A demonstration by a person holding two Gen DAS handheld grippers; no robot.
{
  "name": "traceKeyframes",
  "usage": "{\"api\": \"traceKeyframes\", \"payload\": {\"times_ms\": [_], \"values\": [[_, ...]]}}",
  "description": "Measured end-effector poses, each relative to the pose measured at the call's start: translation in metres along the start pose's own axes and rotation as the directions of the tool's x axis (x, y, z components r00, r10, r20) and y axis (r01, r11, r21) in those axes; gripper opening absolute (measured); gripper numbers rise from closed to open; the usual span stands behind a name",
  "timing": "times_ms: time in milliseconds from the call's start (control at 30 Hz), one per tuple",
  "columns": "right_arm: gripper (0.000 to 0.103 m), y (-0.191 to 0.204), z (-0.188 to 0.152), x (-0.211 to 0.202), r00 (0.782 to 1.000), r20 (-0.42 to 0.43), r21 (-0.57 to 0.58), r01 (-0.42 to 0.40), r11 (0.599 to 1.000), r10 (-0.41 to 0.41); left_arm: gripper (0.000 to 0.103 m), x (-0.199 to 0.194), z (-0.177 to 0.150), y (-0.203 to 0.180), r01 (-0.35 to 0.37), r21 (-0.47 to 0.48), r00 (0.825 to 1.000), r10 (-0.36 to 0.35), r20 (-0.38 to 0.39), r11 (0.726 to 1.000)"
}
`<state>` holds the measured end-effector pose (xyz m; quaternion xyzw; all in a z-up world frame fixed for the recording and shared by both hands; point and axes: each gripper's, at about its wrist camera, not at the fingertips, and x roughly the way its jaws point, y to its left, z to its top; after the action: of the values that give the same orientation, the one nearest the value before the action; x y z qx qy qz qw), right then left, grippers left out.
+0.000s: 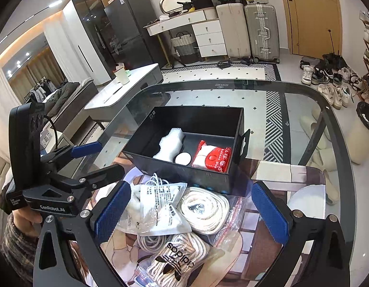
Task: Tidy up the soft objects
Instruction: 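Move both grippers back to the pile and grasp the clear adidas lace bag with the right gripper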
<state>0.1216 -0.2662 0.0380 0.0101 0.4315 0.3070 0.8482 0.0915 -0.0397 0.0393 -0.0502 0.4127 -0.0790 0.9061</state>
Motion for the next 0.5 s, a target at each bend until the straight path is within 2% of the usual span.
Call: {"api": "traceKeyframes", "payload": {"times_ms": [500], "values": [[0.102,0.004,-0.044,-0.009,0.999,-0.036,0.048,0.001,0.999,0.001,0.103,-0.009,-0.031,-0.002,-0.006,0.036,1.0,0.007,-0.02,0.999]]}}
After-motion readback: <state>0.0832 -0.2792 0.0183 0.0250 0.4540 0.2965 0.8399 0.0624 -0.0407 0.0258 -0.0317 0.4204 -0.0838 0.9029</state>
